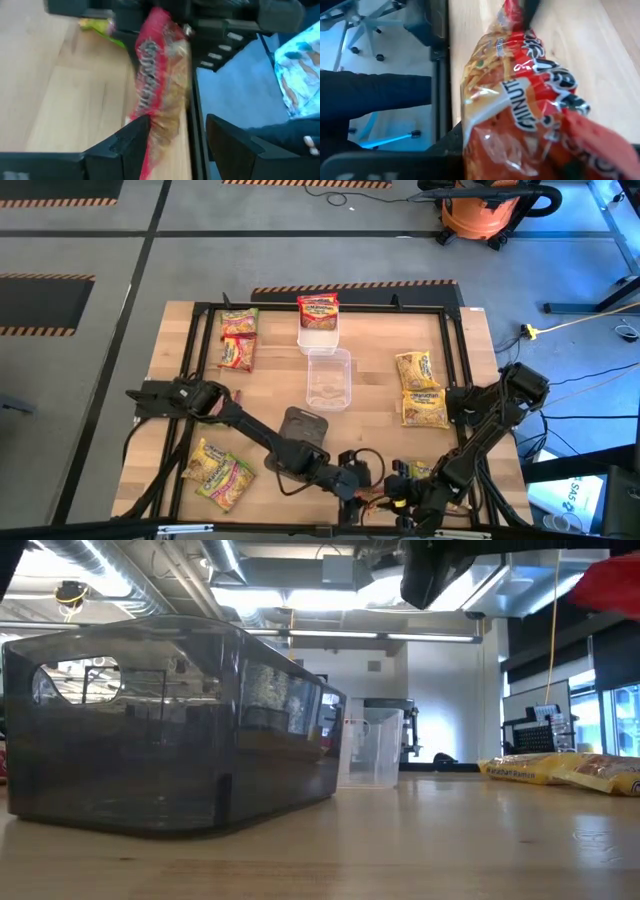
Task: Sort Maruchan noodles
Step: Put the red noodle pack into the white bin
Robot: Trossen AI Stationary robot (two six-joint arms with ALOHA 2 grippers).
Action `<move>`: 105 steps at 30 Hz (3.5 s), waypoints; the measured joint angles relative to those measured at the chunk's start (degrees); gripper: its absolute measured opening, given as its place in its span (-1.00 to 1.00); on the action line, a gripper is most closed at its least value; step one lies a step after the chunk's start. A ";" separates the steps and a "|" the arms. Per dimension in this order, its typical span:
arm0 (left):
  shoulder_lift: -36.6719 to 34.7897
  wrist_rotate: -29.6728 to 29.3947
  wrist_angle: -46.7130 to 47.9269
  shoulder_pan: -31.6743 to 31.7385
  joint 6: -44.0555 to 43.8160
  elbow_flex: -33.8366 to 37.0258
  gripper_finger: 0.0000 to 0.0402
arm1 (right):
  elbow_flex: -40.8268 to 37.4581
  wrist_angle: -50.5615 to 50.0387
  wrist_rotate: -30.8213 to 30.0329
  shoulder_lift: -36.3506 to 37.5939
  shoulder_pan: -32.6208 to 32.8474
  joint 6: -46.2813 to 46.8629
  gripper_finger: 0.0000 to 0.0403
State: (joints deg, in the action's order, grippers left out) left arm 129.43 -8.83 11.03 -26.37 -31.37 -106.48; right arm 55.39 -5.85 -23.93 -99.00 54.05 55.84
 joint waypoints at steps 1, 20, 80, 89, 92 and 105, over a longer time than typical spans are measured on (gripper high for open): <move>0.00 0.05 -0.38 0.40 -0.01 0.00 -0.03 | 0.10 0.80 0.09 0.00 0.05 -0.37 -0.53; -0.04 7.89 -1.12 0.22 0.19 0.00 0.25 | 0.12 1.75 -0.52 0.02 -0.11 -2.29 -0.52; -6.51 1.24 16.77 -2.55 3.12 0.09 -0.60 | 1.84 -27.68 17.34 15.88 1.58 9.46 0.53; -8.61 -11.32 15.33 -4.19 14.01 0.85 -0.60 | -11.62 -0.95 -12.31 15.63 4.37 -2.92 0.42; -9.96 -11.26 10.62 -3.32 15.52 6.02 -0.60 | -17.27 10.38 -16.36 15.61 3.34 -9.15 0.39; -28.25 -9.85 -47.81 1.89 16.92 50.98 -0.60 | -25.28 30.64 -25.11 15.58 -5.94 -24.95 0.37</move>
State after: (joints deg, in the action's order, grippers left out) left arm 101.17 -18.68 -36.78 -24.48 -14.44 -55.50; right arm 30.11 24.79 -49.04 -83.42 48.11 30.89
